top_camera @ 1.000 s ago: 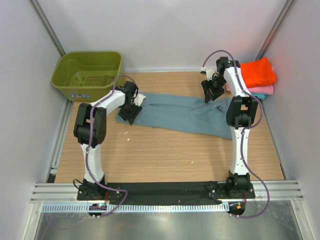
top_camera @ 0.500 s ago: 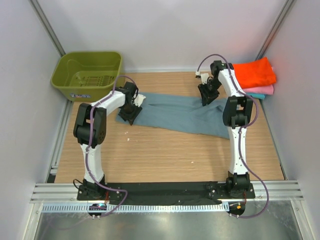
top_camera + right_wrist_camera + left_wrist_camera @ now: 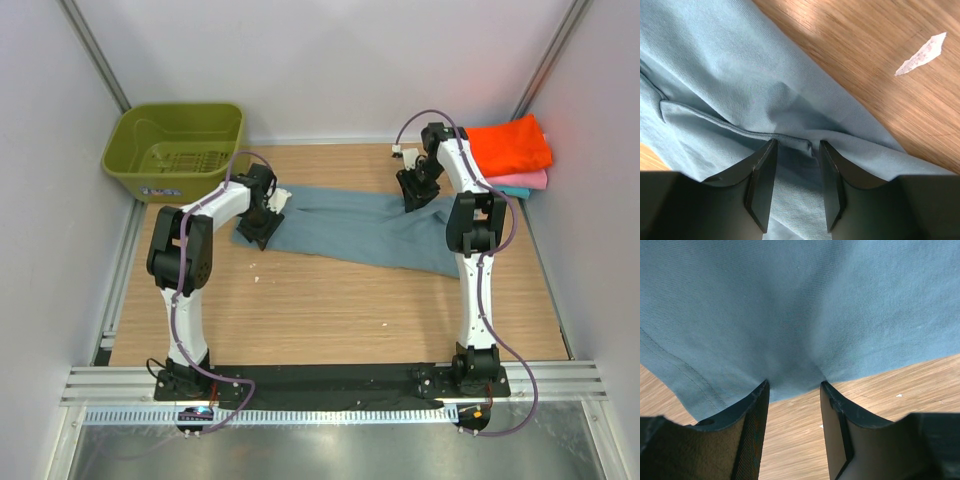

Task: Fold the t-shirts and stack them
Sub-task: Fold the tshirt

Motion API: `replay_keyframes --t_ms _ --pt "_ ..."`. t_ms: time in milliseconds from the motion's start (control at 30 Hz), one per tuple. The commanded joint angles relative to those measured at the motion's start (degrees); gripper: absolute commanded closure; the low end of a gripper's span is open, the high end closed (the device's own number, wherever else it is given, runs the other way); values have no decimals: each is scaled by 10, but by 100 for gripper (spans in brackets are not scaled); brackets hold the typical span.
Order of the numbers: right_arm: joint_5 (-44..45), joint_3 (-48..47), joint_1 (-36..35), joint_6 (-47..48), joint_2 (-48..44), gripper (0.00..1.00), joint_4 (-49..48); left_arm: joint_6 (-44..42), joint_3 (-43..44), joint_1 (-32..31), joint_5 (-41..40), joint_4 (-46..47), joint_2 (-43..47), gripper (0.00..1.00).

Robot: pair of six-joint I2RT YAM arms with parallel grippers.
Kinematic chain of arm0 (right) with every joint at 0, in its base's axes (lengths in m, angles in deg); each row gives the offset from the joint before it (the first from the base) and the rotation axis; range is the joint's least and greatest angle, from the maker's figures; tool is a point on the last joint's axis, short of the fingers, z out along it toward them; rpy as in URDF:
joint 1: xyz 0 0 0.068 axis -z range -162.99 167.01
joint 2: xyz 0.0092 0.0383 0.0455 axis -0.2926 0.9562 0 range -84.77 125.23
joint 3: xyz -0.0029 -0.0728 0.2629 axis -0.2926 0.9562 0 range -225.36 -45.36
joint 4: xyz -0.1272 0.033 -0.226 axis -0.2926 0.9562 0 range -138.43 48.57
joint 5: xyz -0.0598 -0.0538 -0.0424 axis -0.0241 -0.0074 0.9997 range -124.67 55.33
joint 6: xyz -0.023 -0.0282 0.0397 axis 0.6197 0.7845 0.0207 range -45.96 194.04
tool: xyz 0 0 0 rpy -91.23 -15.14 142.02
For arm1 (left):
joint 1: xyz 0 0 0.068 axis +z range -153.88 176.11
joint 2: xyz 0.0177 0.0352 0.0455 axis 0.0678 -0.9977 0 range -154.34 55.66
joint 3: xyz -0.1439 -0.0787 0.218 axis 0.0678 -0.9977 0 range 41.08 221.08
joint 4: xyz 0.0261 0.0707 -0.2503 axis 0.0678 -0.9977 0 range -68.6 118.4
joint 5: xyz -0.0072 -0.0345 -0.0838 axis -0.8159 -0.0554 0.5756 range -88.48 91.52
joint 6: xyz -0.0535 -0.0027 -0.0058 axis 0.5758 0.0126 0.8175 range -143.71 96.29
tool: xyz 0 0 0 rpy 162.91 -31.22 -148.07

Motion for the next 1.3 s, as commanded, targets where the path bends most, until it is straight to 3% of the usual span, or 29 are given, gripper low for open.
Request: replay_keyframes --t_ms 0,167,500,1100,1267 --pt "-5 -5 -2 6 -45 55 14 11 -17 -1 25 10 -8 54" --pt "-8 7 -2 13 -55 57 28 10 -11 -1 27 7 -14 54" --pt "-14 -3 -2 20 -64 98 31 11 -2 -1 29 5 -25 54" --pt "-2 -87 -24 21 -47 99 -34 20 3 -1 39 3 -31 55" --pt "13 -38 -53 28 -59 99 -99 21 6 -1 38 0 -31 55"
